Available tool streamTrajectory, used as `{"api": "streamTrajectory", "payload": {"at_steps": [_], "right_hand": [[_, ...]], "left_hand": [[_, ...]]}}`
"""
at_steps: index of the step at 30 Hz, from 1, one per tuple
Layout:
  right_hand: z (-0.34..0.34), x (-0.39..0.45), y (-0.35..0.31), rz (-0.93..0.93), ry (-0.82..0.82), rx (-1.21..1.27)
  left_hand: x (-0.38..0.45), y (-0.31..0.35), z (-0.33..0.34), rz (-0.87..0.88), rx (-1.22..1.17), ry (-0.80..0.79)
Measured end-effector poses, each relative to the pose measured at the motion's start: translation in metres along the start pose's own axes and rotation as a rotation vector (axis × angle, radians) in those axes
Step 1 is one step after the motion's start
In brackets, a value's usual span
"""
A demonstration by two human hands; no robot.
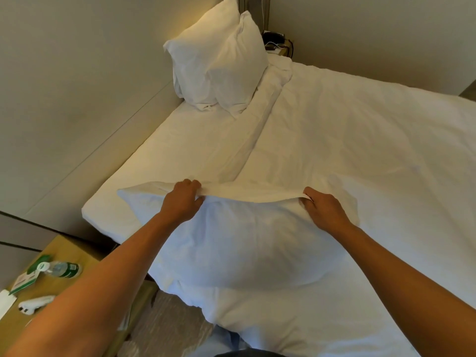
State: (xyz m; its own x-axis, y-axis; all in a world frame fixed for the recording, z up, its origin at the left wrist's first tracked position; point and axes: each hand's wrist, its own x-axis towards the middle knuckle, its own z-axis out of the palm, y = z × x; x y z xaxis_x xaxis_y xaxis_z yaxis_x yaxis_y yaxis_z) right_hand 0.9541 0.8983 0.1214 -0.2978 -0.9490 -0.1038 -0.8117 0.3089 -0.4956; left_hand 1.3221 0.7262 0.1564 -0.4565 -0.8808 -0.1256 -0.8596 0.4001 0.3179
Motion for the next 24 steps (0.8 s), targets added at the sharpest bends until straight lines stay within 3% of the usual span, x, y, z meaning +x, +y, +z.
{"api": "streamTrajectory", "payload": {"at_steps": [4,9,14,16,24], "right_hand": [[0.007,-0.001,0.008,0.004,-0.025,-0.013],[0.015,0.002,0.009,0.153,-0.072,0.006],[0.006,0.003,-0.003,0.239,0.252,0.188],[0.001,0.009,-0.007,0.223,0.300,0.248],[0.006,0.013,0.003,0.140,0.108,0.323]], "left_hand": [[0.012,-0.013,0.003,-0.038,0.031,-0.066],[0.011,-0.017,0.006,-0.053,0.010,-0.088],[0.005,-0.017,0.009,-0.070,0.003,-0.065],[0.003,-0.016,0.009,-0.086,0.001,-0.064],[-0.015,-0.008,-0.002,-0.139,0.021,-0.106]]}}
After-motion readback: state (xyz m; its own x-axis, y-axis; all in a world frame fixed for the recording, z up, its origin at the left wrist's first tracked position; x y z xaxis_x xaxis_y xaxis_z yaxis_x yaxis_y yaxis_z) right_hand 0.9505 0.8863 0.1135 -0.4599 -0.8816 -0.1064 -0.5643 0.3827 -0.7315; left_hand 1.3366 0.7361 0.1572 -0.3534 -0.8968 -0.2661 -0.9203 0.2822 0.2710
